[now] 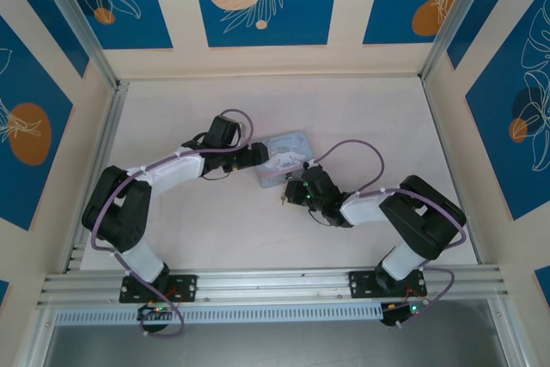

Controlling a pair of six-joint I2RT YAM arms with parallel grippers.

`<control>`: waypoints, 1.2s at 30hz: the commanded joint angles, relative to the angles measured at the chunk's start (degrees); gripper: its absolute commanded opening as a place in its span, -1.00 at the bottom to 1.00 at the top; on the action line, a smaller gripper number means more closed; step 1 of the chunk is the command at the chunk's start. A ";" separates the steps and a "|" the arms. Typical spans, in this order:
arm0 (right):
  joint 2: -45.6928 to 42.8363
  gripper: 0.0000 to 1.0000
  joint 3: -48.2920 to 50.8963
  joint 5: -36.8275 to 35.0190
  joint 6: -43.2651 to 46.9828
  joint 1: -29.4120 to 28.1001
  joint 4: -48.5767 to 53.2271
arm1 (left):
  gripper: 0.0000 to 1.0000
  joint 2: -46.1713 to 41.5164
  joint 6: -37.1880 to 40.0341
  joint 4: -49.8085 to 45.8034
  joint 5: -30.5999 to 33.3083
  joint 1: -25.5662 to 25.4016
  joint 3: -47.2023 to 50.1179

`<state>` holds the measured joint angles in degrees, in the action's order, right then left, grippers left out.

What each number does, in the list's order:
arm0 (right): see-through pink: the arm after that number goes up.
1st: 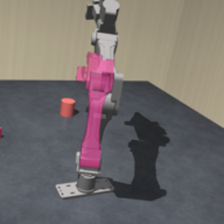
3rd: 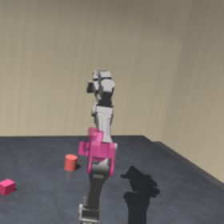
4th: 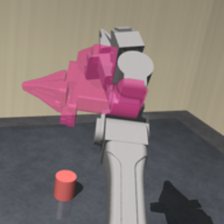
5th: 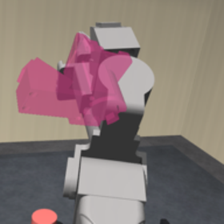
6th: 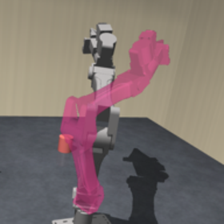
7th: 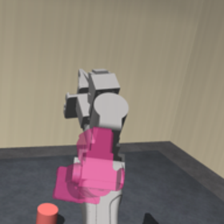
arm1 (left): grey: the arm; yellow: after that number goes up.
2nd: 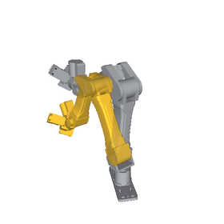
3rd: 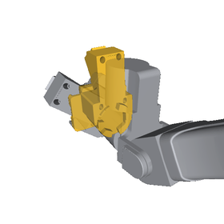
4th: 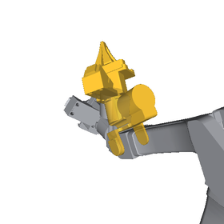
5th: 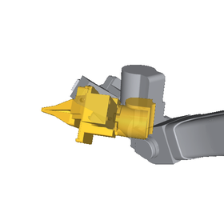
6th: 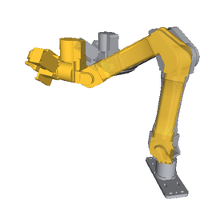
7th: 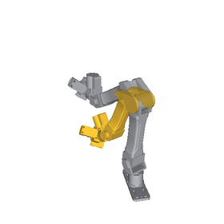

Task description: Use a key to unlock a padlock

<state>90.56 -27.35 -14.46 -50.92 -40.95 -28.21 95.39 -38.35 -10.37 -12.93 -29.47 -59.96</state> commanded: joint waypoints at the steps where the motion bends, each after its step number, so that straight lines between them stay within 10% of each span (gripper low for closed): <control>1: -0.69 -0.95 1.96 3.50 3.42 1.60 5.14 | 0.76 -1.31 2.65 -2.37 2.45 0.11 -0.86; 36: -2.40 -1.00 4.22 13.27 -10.70 13.21 -3.35 | 0.72 4.94 2.58 -3.12 16.11 -10.03 4.07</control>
<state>88.18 -22.13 -0.97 -59.88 -29.80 -32.42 97.32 -35.97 -6.94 1.45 -38.83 -58.52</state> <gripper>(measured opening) 0.104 0.861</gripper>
